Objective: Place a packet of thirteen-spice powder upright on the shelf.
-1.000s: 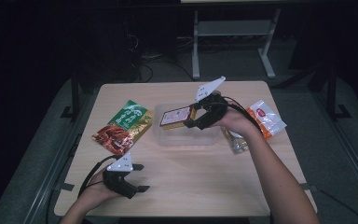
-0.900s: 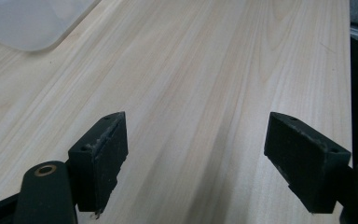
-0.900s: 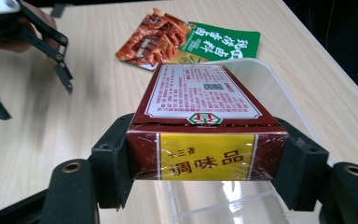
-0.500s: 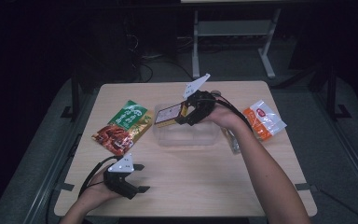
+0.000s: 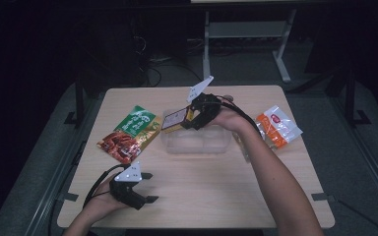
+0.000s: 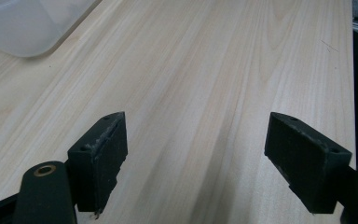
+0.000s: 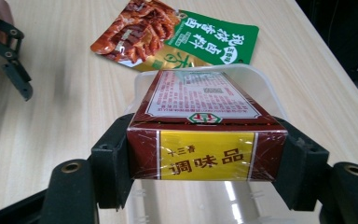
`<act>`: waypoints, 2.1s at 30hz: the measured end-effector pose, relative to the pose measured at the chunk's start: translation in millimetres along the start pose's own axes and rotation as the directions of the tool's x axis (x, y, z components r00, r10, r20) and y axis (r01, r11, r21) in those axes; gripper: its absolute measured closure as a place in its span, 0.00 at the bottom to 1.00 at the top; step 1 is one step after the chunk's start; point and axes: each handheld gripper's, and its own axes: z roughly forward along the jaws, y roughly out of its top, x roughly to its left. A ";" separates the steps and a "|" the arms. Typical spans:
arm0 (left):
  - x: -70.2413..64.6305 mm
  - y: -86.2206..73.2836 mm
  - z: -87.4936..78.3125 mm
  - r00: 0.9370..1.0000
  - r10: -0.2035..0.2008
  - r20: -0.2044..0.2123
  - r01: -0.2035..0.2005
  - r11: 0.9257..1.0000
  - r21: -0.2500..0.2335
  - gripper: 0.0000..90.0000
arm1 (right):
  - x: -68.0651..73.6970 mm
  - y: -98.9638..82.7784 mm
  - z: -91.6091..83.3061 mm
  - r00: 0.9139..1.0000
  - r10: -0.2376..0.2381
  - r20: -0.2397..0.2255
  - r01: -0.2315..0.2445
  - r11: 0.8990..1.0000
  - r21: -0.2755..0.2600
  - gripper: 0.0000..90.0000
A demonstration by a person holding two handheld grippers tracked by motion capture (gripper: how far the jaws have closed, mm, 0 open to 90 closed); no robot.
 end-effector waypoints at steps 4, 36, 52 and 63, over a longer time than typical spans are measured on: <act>0.3 -0.2 -0.1 1.000 0.007 -0.003 -0.007 1.000 0.009 0.23 | -1.5 1.6 0.0 1.000 -0.012 0.012 0.011 1.000 0.027 0.35; -3.4 2.4 3.3 1.000 0.018 0.007 -0.018 1.000 0.014 0.23 | -8.2 31.1 27.2 0.999 -0.044 -0.027 0.045 0.999 0.022 0.35; -3.0 1.2 2.6 1.000 0.008 0.009 -0.008 1.000 0.009 0.23 | -11.1 36.4 56.6 0.998 -0.027 -0.051 0.028 0.999 0.025 0.35; -4.5 1.4 2.9 1.000 0.000 0.016 0.000 1.000 0.009 0.23 | -12.0 33.8 74.7 0.998 0.010 -0.064 -0.008 0.999 0.034 0.35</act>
